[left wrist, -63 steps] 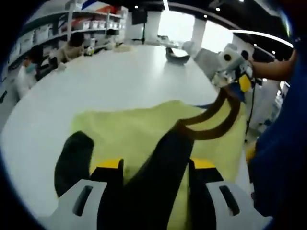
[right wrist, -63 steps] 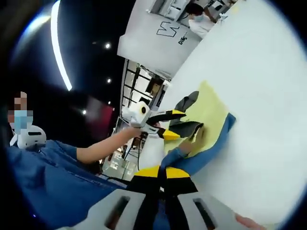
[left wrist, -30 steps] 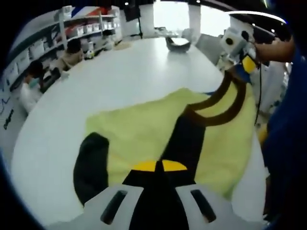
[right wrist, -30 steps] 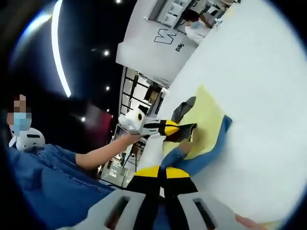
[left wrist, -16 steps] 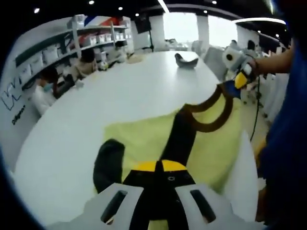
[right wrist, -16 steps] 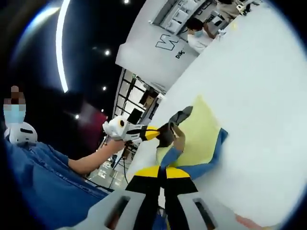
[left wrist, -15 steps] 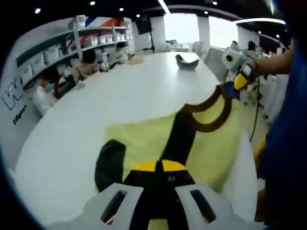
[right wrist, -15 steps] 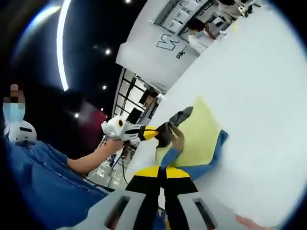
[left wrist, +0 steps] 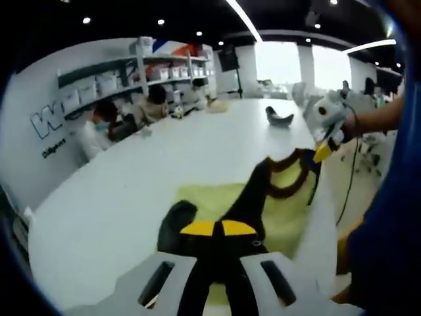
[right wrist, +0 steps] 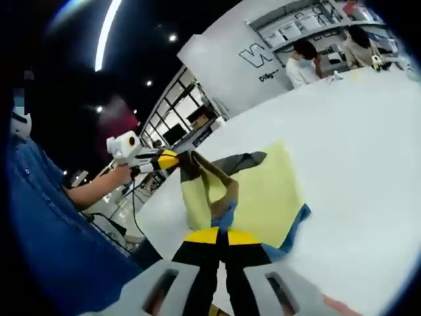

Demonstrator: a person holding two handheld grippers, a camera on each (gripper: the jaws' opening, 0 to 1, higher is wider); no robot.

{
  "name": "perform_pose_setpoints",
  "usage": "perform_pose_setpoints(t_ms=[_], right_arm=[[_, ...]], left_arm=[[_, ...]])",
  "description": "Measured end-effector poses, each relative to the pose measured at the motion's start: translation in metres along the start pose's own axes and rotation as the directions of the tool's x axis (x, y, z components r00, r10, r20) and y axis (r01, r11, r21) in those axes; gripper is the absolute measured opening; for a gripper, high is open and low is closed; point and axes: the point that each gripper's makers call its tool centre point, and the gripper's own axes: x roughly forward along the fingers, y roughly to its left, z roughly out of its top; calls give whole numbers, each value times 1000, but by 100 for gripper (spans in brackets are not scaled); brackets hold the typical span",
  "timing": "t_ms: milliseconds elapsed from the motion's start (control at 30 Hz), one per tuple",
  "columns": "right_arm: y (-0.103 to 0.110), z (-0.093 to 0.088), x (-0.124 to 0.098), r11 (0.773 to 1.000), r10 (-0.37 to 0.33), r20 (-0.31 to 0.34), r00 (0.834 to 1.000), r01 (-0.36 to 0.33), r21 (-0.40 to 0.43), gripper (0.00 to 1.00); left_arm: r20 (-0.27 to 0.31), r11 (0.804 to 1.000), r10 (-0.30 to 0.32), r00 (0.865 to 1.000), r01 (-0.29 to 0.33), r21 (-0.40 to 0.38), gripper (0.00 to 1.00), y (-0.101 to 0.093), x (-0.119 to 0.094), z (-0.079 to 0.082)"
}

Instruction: Fold the garment on the visible template until the final outline fits inside the template.

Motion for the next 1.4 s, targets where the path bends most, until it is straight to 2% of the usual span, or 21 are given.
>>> perform_pose_setpoints(t_ms=[133,233,300,400,467,500,567,800,833,933,967,1033,1067,1100,1167,1200,1233,1267,1333,1367,1400], right_arm=[[7,-19,19,997,-14,-25,1000,12,-81,0],[4,-35,31,990,-61,-49,997,54,-130,0],[-9,-53,40,969,-138,-82,987,118,-215,0],[-17,-57,42,946,-201,-75,977,174,-274,1],[-22,-58,41,936,-234,-65,970,207,-287,7],[-25,-58,39,920,-268,-55,962,239,-310,9],[-26,-59,36,911,-300,-31,953,277,-306,11],[-21,-65,36,893,-334,-8,943,313,-323,20],[-18,-67,37,879,-341,-3,940,318,-356,21],[-10,-72,38,820,-369,27,929,339,-460,26],[-9,-72,38,813,-374,34,927,345,-470,27],[-2,-69,38,762,-397,89,914,382,-524,29],[2,-69,37,698,-411,116,904,394,-598,30],[3,-69,37,683,-417,123,901,399,-612,32],[0,-69,35,609,-453,156,878,433,-665,36],[0,-69,34,584,-460,167,872,439,-682,37],[0,-68,34,571,-463,174,869,442,-692,39],[-1,-67,34,508,-477,201,855,455,-731,39],[-2,-67,34,463,-485,215,847,458,-759,39],[-5,-67,34,387,-507,231,830,459,-800,40],[-5,-66,35,350,-511,240,825,455,-819,40]], left_arm=[[20,999,34,999,-33,-22,2,-7,-19,0],[29,998,50,998,-49,-31,2,-8,-28,-5],[39,997,66,997,-64,-44,2,-9,-36,-6],[52,996,72,996,-70,-52,2,-11,-40,-1],[59,996,78,995,-75,-54,2,-10,-42,1],[66,995,85,994,-82,-57,2,-8,-45,3],[78,994,93,993,-87,-69,2,-6,-48,6],[100,991,108,989,-100,-84,2,-4,-53,13],[99,991,112,989,-103,-84,2,-3,-53,14],[105,990,115,988,-105,-98,2,-1,-54,14],[106,990,116,988,-105,-99,2,-3,-55,16],[109,989,119,987,-108,-105,2,-2,-57,19],[109,988,121,987,-109,-108,2,1,-58,18],[108,988,124,986,-112,-109,2,0,-59,20],[110,986,131,985,-118,-117,2,3,-62,23],[110,986,132,985,-119,-120,2,3,-63,23],[111,985,133,985,-119,-121,2,4,-64,24],[111,985,138,984,-124,-122,2,8,-65,23],[111,984,140,984,-127,-122,2,10,-67,24],[115,984,140,984,-125,-126,2,11,-69,26],[115,984,139,984,-124,-127,2,10,-69,27]])
